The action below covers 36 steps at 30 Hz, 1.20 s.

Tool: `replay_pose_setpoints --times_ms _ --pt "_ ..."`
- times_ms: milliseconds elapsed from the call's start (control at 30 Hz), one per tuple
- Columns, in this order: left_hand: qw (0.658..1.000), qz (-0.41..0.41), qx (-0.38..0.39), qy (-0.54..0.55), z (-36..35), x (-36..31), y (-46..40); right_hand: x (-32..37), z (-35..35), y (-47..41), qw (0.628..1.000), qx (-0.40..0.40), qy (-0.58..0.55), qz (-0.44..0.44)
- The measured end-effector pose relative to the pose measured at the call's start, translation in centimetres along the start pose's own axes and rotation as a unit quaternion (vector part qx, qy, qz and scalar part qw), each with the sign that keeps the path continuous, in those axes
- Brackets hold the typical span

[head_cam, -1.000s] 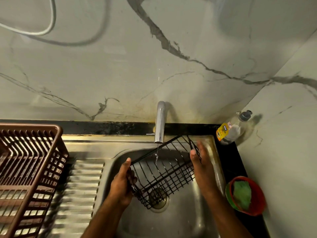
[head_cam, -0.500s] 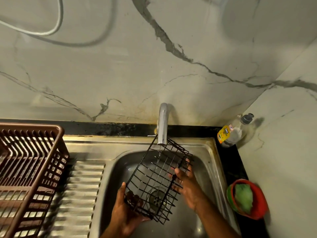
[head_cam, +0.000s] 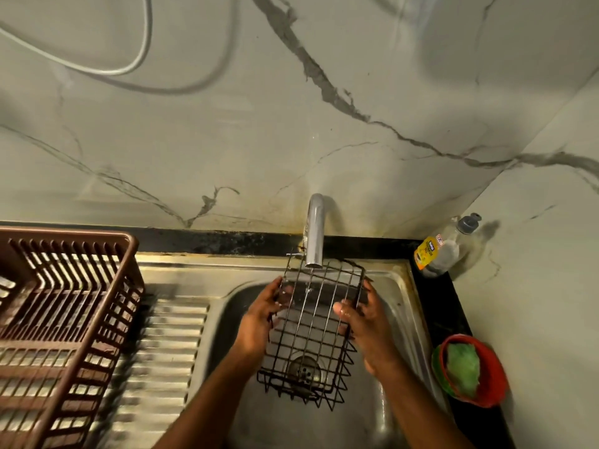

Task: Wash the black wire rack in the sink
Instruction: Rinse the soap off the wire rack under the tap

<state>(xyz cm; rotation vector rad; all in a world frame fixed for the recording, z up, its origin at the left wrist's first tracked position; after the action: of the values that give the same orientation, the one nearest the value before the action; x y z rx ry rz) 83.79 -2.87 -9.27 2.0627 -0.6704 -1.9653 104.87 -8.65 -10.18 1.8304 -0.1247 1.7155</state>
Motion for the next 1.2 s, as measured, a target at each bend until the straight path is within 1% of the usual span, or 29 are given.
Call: replay_pose_setpoints --times_ms 133,233,333,733,933,1200 --pt "1.000 -0.016 0.000 -0.011 -1.8 -1.5 -0.6 0.9 1.4 -0.9 0.999 -0.030 0.021 -0.014" --pt "0.999 -0.029 0.013 -0.040 -3.2 -1.7 -0.6 1.0 1.9 -0.9 0.999 -0.032 0.033 -0.014" --pt "0.998 -0.039 0.008 -0.038 -3.2 -1.3 -0.8 0.8 2.0 -0.5 0.998 -0.035 0.047 -0.021" --pt "0.999 -0.021 0.005 -0.024 -2.1 0.5 -1.2 0.0 1.3 -0.5 0.996 -0.020 0.082 -0.018" --pt "1.000 -0.011 0.002 -0.025 -1.2 1.4 -1.1 -0.3 0.6 -0.2 0.996 -0.004 0.082 -0.029" --pt "1.000 -0.004 0.005 -0.028 -0.9 2.4 -1.3 -0.8 0.6 -0.1 0.997 -0.007 0.077 -0.027"
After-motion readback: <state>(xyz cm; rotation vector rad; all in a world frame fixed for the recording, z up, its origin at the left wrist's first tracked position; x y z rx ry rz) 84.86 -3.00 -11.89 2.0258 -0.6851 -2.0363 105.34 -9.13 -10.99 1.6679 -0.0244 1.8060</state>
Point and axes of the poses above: each hand's wrist, its own y-axis away from the middle knuckle, its own z-axis out of the back of the hand, x = y × z, the point moved 10 cm from there along -y, towards the middle knuckle, and after that the axes turned 6 degrees about -x, right-handed, at the moved point
